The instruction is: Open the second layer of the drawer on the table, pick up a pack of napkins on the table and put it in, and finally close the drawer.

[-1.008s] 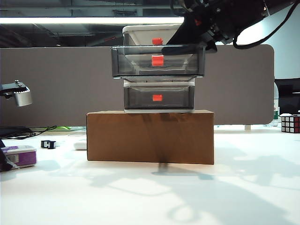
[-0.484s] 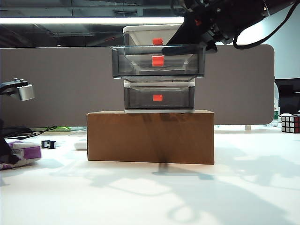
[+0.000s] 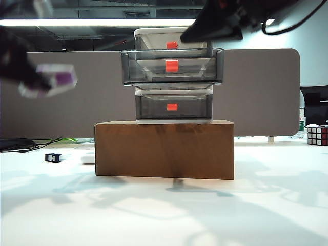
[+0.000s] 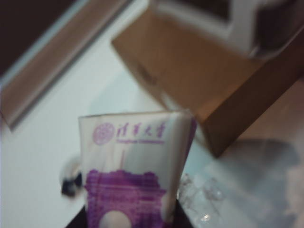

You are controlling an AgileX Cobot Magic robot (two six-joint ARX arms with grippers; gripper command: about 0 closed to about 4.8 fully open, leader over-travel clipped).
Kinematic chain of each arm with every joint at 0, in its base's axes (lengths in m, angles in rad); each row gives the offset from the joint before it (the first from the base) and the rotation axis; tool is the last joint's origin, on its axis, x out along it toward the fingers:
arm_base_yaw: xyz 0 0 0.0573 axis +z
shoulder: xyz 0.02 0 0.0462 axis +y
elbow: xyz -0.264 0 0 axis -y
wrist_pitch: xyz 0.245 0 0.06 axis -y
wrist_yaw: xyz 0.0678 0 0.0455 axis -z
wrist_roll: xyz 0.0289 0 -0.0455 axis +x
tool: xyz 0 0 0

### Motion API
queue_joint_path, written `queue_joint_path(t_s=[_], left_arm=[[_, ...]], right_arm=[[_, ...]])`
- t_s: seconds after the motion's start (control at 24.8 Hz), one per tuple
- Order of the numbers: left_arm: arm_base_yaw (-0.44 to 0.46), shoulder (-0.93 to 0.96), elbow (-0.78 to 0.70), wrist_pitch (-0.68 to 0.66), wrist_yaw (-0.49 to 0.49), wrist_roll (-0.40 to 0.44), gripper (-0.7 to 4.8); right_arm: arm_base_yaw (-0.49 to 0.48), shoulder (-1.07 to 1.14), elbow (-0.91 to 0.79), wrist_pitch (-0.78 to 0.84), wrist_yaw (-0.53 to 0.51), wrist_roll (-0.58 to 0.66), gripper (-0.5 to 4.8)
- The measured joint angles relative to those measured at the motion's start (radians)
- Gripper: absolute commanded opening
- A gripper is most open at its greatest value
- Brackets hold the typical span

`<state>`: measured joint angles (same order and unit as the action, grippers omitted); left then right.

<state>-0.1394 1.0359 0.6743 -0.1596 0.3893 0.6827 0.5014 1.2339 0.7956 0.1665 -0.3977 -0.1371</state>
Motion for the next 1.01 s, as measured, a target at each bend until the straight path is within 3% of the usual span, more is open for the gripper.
queue_joint_path(t_s=[0.24,0.44,0.81,1.01], left_arm=[[-0.346,-0.096,0.110,-0.003,-0.012,0.000,1.24],[-0.557,0.002,0.185,-0.005,-0.135,0.024,1.24],[-0.607,0.251,0.297,-0.012,-0.173,0.079,1.24],[-0.608,0.284,0.329,-0.014,-0.174,0.080,1.24]], right_arm=[[0.000,-0.119,0.000,-0.023,0.004,0.000,-0.05],[0.000,-0.179,0.000,-0.037,0.048,0.000,-0.05],[0.000,-0.221,0.000,-0.076,0.064,-0.022,-0.05],[-0.001,-0.221,0.000,-0.098,0.079,-0.026,-0.05]])
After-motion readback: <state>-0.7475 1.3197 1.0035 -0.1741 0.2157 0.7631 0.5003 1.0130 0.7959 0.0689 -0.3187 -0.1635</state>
